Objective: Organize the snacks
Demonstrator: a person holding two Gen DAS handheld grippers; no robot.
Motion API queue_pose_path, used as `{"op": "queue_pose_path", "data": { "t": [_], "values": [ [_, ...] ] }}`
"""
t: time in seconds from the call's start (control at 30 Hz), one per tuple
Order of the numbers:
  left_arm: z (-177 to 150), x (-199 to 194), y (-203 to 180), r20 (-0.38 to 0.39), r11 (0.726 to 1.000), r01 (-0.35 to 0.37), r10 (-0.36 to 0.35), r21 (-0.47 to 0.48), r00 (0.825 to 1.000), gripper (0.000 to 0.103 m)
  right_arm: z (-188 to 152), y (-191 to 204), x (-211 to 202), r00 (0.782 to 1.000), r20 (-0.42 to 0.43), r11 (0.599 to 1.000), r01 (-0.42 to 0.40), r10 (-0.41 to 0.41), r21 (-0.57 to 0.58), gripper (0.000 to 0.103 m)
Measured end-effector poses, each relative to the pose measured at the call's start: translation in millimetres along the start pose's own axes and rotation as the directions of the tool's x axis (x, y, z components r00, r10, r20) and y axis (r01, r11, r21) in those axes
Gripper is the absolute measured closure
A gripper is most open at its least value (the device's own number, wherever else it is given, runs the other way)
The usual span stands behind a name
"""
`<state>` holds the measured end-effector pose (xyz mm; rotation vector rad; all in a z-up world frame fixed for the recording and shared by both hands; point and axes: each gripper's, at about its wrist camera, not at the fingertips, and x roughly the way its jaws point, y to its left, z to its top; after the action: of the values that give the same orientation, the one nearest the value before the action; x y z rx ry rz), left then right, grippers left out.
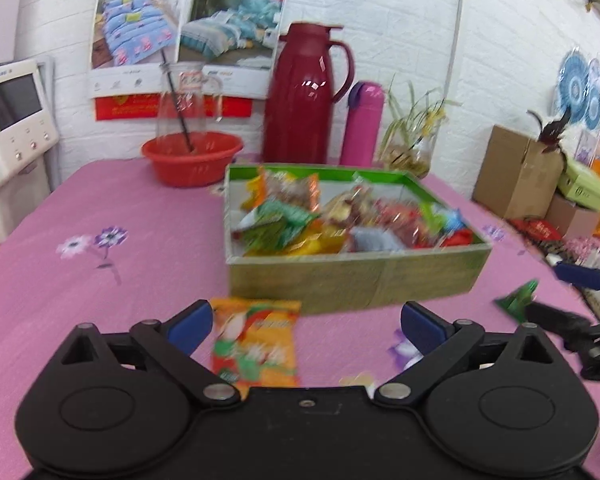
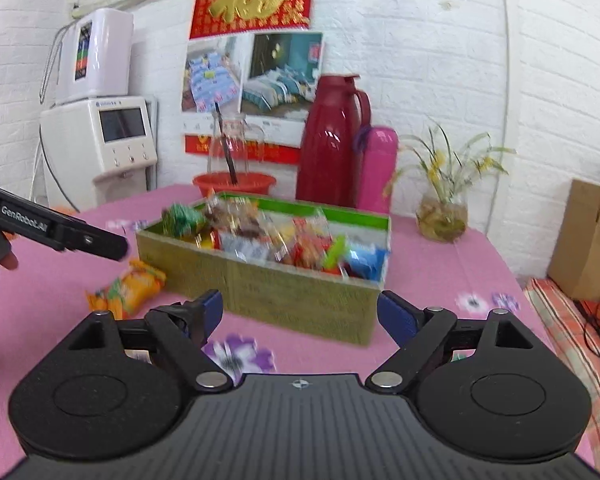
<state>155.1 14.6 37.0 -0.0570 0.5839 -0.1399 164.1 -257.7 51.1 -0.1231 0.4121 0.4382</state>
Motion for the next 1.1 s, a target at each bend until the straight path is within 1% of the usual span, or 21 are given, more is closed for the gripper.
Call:
{"op": "queue_pose_path", "data": {
  "t": [0.13, 0.23, 0.37, 0.47, 0.63, 0.8, 0.83, 0.87, 0.9, 0.93, 0.97, 1.03, 1.07, 1.1],
  "values": [
    [-18, 11, 14, -0.067, 1.0, -0.017, 0.016, -0.012, 0.998, 0.0, -26, -14, -7, 0.996, -0.077, 0.999, 0.044, -0.043, 0.016, 0.0],
    [-23, 19, 19, -0.087, 0.999, -0.032, 0.029, -0.027, 0.996, 0.0, -39, -27, -8, 0.988, -0.125, 0.995, 0.09, -0.085, 0.033, 0.0],
    [-23, 32, 22, -0.1, 0.998, -0.033, 0.029, -0.044, 0.995, 0.0, -42, -43, 0, 0.973, -0.162, 0.984, 0.17, -0.162, 0.042, 0.0],
    [-22, 40, 23, -0.099, 0.998, -0.042, 0.037, -0.053, 0.994, 0.0, -41, -57, 9, 0.968, -0.164, 0.977, 0.203, -0.191, 0.059, 0.0],
    [-20, 53, 24, -0.109, 0.998, -0.048, 0.043, -0.051, 0.993, 0.0, -38, -73, 36, 0.962, -0.201, 0.97, 0.211, -0.185, 0.119, 0.0],
    [-18, 67, 23, -0.125, 0.998, -0.051, 0.046, -0.036, 0.991, 0.0, -35, -77, 61, 0.955, -0.25, 0.968, 0.199, -0.157, 0.154, 0.0],
    [-18, 70, 23, -0.13, 0.998, -0.052, 0.047, -0.037, 0.99, 0.0, -35, -77, 64, 0.955, -0.258, 0.969, 0.189, -0.144, 0.16, 0.018],
    [-19, 73, 24, -0.135, 0.998, -0.052, 0.046, -0.04, 0.99, 0.0, -34, -74, 65, 0.957, -0.252, 0.97, 0.187, -0.145, 0.153, 0.03],
    [-19, 73, 25, -0.125, 0.998, -0.054, 0.05, -0.035, 0.991, 0.0, -33, -71, 64, 0.959, -0.249, 0.974, 0.174, -0.134, 0.148, 0.032],
    [-19, 74, 25, -0.124, 0.998, -0.056, 0.052, -0.028, 0.991, 0.0, -32, -67, 63, 0.963, -0.247, 0.977, 0.151, -0.111, 0.149, 0.036],
    [-19, 75, 24, -0.123, 0.998, -0.055, 0.052, -0.02, 0.991, 0.0, -32, -62, 62, 0.966, -0.245, 0.981, 0.122, -0.082, 0.152, 0.038],
    [-19, 74, 24, -0.122, 0.999, -0.054, 0.052, -0.01, 0.991, 0.002, -33, -49, 59, 0.97, -0.239, 0.988, 0.078, -0.044, 0.133, 0.038],
    [-19, 73, 23, -0.12, 0.999, -0.054, 0.054, -0.003, 0.991, 0.015, -33, -42, 57, 0.971, -0.236, 0.991, 0.059, -0.029, 0.12, 0.038],
    [-19, 73, 22, -0.119, 0.999, -0.054, 0.054, 0.005, 0.991, 0.023, -33, -35, 57, 0.972, -0.236, 0.993, 0.035, -0.007, 0.115, 0.038]
  ]
}}
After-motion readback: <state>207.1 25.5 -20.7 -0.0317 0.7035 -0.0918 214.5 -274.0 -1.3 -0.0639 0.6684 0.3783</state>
